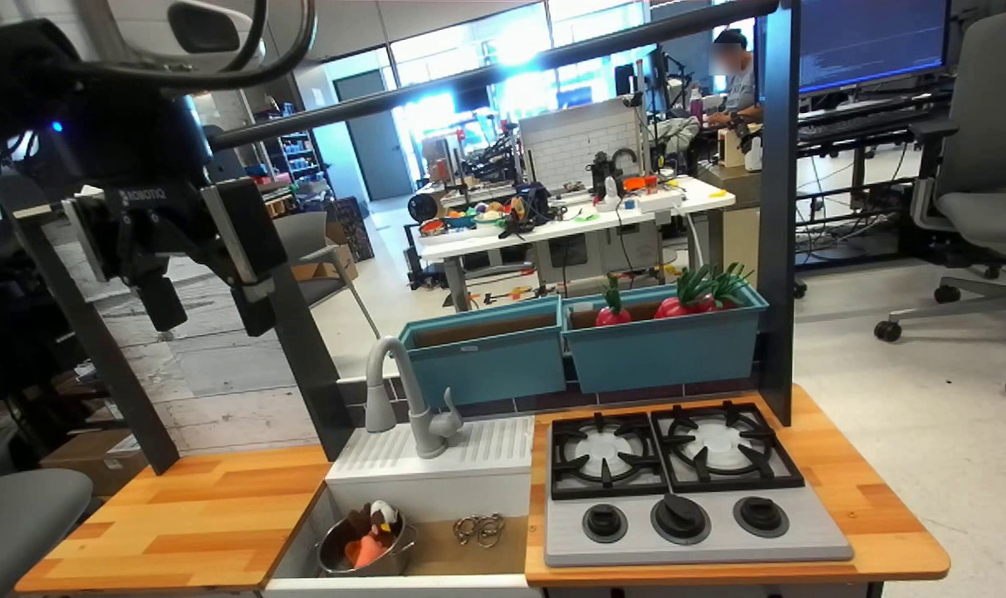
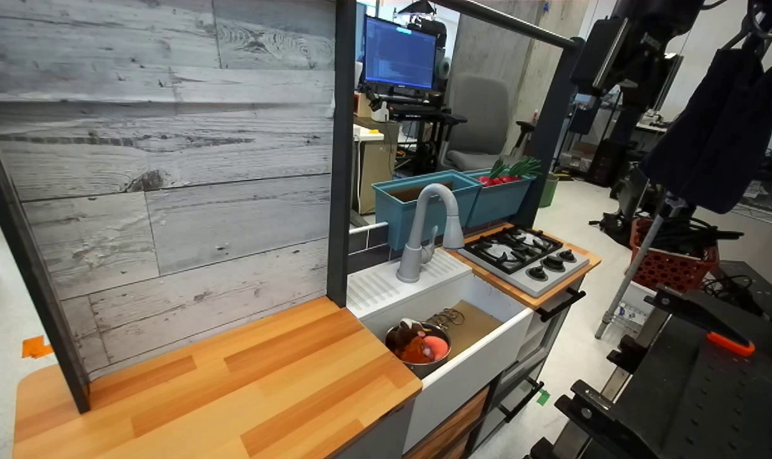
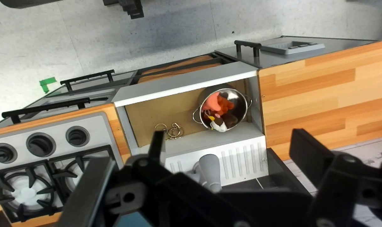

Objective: Put the toys on the counter

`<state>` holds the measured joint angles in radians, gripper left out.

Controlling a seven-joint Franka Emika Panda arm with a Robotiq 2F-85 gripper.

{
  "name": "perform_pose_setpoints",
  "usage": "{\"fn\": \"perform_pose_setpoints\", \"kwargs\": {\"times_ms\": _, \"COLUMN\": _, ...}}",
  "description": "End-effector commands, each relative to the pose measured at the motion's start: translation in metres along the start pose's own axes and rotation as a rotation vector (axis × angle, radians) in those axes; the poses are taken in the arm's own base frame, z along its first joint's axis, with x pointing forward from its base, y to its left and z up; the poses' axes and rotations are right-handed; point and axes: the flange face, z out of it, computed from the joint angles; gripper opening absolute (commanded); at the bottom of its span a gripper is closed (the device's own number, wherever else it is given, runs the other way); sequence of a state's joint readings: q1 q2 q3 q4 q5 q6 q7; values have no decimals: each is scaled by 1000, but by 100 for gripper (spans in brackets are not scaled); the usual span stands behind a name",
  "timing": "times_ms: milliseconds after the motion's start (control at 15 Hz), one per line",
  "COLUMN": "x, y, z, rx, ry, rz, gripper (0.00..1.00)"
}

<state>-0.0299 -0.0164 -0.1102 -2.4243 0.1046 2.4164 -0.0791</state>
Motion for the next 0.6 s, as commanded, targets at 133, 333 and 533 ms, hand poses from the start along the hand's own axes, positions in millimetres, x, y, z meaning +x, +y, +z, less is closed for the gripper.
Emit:
{"fn": "perform_pose_setpoints", "kwargs": {"times_ms": 133, "x": 36, "y": -29, "z": 48, "rx": -26, "ry": 17, "rz": 73, "gripper": 100}}
{"fn": "perform_pose_setpoints", "kwargs": {"times_ms": 333, "x": 69, "y": -49, "z": 96, "rx": -63, "ry": 8, "rz": 132, "gripper": 100}}
{"fn": "perform_pose_setpoints", "kwargs": {"times_ms": 533, "x": 102, "y": -61, "z": 149, "rx": -143, "ry": -16, "rz": 183, "gripper": 100}}
